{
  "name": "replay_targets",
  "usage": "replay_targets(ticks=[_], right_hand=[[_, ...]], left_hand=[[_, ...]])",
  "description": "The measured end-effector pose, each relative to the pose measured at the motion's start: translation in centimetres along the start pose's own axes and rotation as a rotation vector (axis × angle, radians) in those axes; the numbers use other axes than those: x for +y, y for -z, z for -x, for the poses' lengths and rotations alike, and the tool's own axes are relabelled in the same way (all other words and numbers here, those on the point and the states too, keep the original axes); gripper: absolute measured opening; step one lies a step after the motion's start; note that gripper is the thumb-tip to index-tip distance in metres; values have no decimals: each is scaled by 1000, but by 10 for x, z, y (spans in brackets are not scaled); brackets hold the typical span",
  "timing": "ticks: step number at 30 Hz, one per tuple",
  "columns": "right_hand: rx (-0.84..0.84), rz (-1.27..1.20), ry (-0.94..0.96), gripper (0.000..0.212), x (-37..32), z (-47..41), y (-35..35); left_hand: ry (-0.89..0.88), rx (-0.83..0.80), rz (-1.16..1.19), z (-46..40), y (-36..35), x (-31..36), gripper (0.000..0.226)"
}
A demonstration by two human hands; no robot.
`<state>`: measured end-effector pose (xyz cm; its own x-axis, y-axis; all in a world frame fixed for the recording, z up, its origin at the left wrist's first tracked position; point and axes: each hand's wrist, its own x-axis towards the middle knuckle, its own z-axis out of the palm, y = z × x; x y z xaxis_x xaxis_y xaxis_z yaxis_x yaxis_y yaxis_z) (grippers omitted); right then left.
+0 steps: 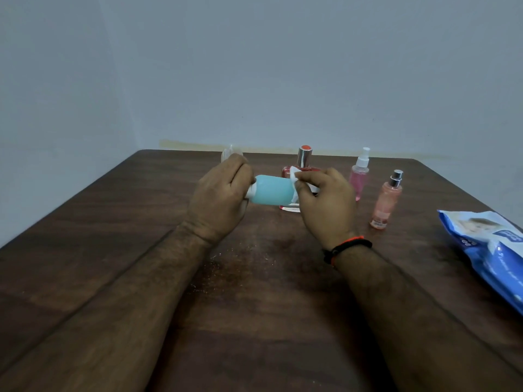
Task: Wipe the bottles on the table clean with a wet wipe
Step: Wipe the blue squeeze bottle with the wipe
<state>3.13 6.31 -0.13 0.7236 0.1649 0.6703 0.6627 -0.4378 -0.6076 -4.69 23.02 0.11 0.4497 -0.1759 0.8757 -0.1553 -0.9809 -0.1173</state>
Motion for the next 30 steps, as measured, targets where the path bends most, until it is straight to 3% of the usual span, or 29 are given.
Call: replay_targets(ticks=[3, 11, 16, 21, 25, 30], right_hand=[[-44, -65, 10, 21, -5, 3, -3], [-145, -94, 324, 22, -19, 14, -13], [-52, -73, 137, 21, -11, 5, -7], [-92, -109, -33, 20, -7, 4, 0], [-94, -99, -26, 21, -9, 4, -2], [-158, -50, 167, 22, -14, 9, -7]], left_hand=[[-16, -16, -15, 1, 0, 1, 9], [-68, -38, -33, 4, -7, 2, 4], [-14, 6, -25, 2, -4, 0, 9], [45, 54, -13, 6, -4, -7, 14], [50, 47, -22, 5, -2, -7, 11], [-80, 11, -71, 4, -8, 2, 4]])
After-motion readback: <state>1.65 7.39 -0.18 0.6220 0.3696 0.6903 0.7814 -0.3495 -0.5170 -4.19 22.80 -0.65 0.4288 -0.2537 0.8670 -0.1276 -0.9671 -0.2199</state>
